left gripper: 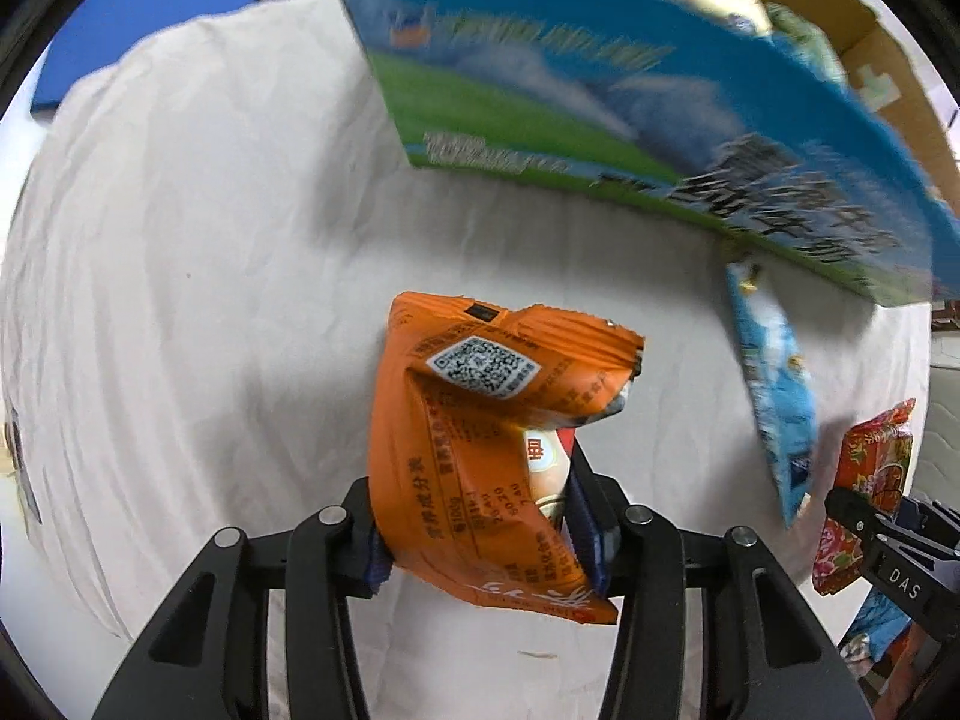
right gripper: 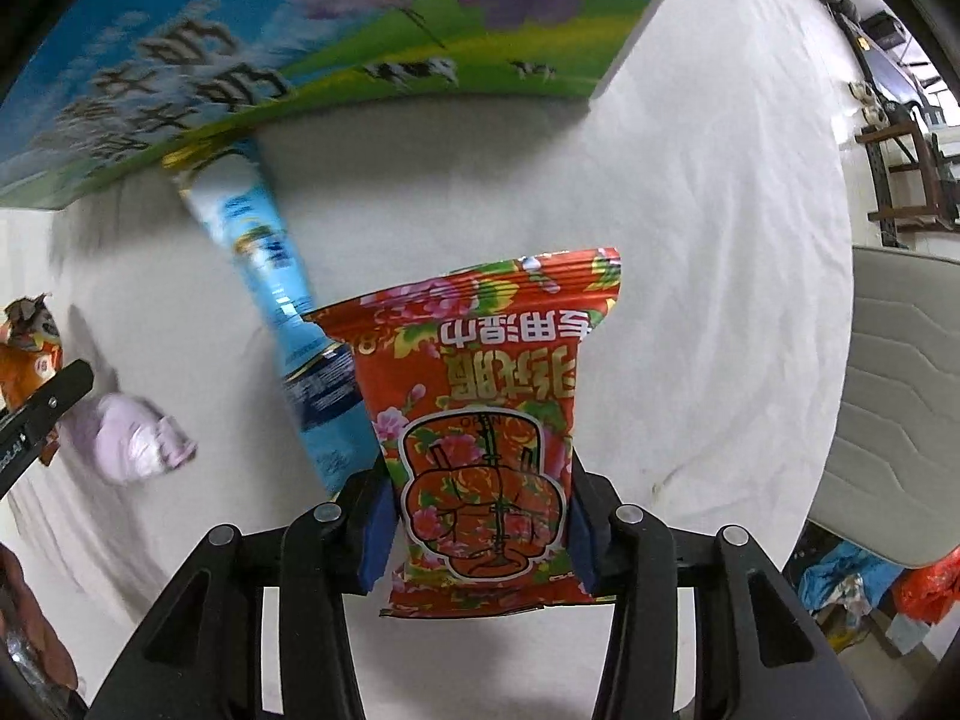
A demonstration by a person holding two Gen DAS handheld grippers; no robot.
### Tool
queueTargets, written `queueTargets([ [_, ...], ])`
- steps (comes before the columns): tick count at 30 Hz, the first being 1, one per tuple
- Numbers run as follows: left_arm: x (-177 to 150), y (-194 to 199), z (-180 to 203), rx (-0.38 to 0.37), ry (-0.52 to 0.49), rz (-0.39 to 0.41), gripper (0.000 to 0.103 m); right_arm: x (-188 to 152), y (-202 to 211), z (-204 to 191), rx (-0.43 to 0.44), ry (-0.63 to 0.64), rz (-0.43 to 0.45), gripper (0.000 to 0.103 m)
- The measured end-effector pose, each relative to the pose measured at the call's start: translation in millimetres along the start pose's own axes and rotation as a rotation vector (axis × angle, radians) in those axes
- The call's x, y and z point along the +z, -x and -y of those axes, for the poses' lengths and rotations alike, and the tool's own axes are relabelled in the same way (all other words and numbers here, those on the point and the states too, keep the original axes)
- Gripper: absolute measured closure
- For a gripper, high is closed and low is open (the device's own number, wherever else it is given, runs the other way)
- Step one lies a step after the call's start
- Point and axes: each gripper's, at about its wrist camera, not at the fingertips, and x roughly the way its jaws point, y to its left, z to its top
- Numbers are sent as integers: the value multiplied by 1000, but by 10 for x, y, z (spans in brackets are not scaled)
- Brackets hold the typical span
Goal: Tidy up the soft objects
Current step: 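Carry both bags over the box and release them inside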
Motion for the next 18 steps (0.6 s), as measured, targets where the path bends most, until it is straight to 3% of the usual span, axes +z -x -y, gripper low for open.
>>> queueTargets([
  [10, -294, 742, 200, -88, -45, 112, 59, -270, 642, -62, 73, 51, 113, 55],
  [18, 14, 1528, 522, -156, -94, 212, 59, -397, 1329, -105, 141, 80, 215, 55],
])
